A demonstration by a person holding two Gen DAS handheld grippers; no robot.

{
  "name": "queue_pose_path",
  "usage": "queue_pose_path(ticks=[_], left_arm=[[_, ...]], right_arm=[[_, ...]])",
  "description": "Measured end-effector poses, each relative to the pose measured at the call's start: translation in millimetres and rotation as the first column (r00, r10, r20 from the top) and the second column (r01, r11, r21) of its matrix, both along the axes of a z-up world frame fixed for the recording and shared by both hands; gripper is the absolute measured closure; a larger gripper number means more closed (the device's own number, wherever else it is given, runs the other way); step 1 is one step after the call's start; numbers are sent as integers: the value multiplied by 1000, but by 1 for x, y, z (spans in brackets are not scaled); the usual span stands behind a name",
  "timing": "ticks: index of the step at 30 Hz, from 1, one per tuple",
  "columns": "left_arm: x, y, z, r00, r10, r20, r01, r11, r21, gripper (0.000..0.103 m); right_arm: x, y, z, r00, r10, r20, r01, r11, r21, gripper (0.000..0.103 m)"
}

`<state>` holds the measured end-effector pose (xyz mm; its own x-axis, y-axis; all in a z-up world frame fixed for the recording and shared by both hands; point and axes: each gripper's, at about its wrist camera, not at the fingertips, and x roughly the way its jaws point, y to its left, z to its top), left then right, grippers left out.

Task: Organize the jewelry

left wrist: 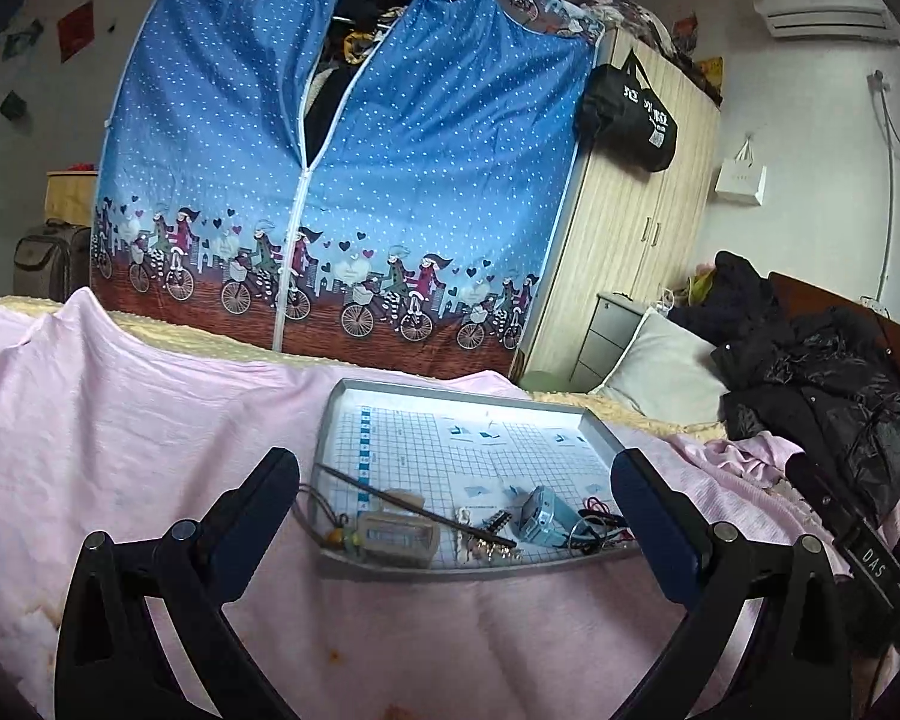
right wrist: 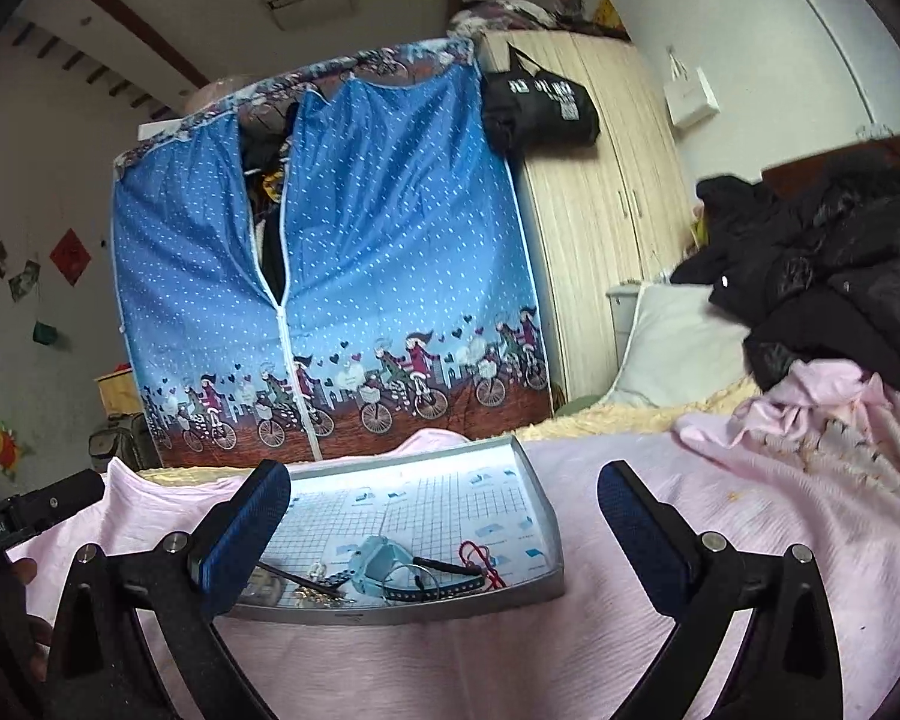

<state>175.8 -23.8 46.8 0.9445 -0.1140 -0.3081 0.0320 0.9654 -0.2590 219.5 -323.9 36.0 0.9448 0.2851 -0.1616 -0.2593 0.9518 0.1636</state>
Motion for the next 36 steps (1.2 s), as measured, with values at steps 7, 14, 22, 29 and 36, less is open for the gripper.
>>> queue_pose_path(ticks=[7,14,22,29,36], left_arm=[[-39,6,3,1000,1,-13,-1,1000,20,1],[-80,12,1,1000,7,-5,-7,1000,4,1],[-126,7,-7,1000,-19,17,18,998,62,1],[-135,1,-18,998,-64,-19,66,993,93,1],[-135,9,-25,998,-52,-44,55,995,80,1]], right_arm=[[-41,26,8,997,73,34,-71,995,-65,0],[-82,47,12,991,125,43,-120,986,-119,0],[-118,52,12,994,107,28,-103,987,-120,0],[-143,54,5,997,78,-16,-80,989,-124,0],[-149,58,-5,996,69,-52,-75,988,-134,0]])
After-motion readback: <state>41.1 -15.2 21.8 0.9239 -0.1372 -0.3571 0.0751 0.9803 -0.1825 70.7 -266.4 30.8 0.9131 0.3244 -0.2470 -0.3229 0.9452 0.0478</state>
